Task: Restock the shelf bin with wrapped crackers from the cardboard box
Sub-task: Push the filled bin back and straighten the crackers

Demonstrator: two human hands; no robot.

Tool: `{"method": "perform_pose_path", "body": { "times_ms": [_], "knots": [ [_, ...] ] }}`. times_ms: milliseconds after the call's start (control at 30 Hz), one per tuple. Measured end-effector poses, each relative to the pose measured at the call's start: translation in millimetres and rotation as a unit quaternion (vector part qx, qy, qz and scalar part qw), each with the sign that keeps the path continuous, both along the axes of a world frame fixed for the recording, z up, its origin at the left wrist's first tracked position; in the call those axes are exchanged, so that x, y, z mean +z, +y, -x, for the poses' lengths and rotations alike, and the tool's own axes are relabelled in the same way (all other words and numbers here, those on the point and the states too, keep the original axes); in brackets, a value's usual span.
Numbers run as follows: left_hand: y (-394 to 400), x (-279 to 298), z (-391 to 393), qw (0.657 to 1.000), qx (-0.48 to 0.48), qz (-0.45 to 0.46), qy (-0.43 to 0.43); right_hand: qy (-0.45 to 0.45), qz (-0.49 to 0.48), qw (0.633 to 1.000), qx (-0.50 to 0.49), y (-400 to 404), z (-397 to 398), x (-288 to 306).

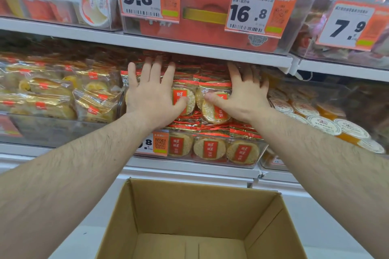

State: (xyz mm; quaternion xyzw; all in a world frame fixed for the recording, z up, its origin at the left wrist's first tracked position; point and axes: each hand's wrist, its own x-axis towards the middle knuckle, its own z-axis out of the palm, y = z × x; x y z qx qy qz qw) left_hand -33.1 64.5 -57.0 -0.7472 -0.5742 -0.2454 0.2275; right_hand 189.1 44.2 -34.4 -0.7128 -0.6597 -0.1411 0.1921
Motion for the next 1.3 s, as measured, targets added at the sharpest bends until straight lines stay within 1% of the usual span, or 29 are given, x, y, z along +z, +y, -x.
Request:
{"method": "perform_pose_path", "body": {
  "times_ms": [67, 133, 200, 333, 400, 433, 533, 600, 733, 867, 1033, 1100, 1167, 1233, 1300],
  "knots": [
    [-13, -6, -6, 0.999, -0.028, -0.045, -0.009, -0.014, -0.039, 0.999, 0.006, -7, 0, -1],
    [-23, -12, -19, 0.994, -0.073, -0.083, -0.010, -0.018, -0.057, 0.998, 0.021, -13, 0, -3],
    [-25, -14, -29, 0.993, -0.078, -0.094, -0.003, -0.022, -0.068, 0.997, 0.029, -18, 1, -7],
    [-18, -8, -28, 0.999, -0.009, -0.042, 0.004, -0.009, -0.083, 0.997, -0.003, -30, 1, -14],
    [-15, -9, -25, 0.999, -0.003, -0.029, 0.018, -0.014, -0.074, 0.997, -0.005, -35, 2, -16],
    [-15, -10, -25, 0.999, -0.008, -0.027, 0.019, -0.027, -0.070, 0.997, 0.006, -37, 3, -18],
    [-18, -13, -25, 0.999, -0.026, -0.038, 0.008, -0.111, -0.059, 0.991, 0.049, -39, 7, -23],
    [-19, -16, -23, 0.998, -0.039, -0.041, 0.010, -0.131, -0.062, 0.988, 0.058, -35, 10, -22],
    [-14, -13, -18, 0.999, -0.036, -0.016, 0.017, -0.113, -0.068, 0.990, 0.052, -23, 23, -20],
    [-6, -4, -18, 0.998, -0.034, 0.019, 0.040, -0.101, -0.040, 0.993, 0.048, -19, 36, -31],
    [-13, -2, -16, 0.999, -0.034, 0.017, 0.029, -0.117, -0.014, 0.992, 0.052, -23, 31, -22],
    [-17, -3, -12, 0.999, -0.037, 0.009, 0.024, -0.112, -0.023, 0.992, 0.059, -29, 26, -18],
    [-19, -4, -8, 0.999, -0.035, 0.008, 0.014, -0.101, -0.030, 0.994, 0.041, -31, 21, -12],
    [-18, -6, -4, 0.999, -0.027, 0.024, 0.013, -0.090, -0.013, 0.996, 0.014, -27, 17, -7],
    [-14, -7, -3, 0.998, -0.022, 0.056, 0.025, -0.084, 0.015, 0.996, 0.014, -19, 16, -6]
  ]
}}
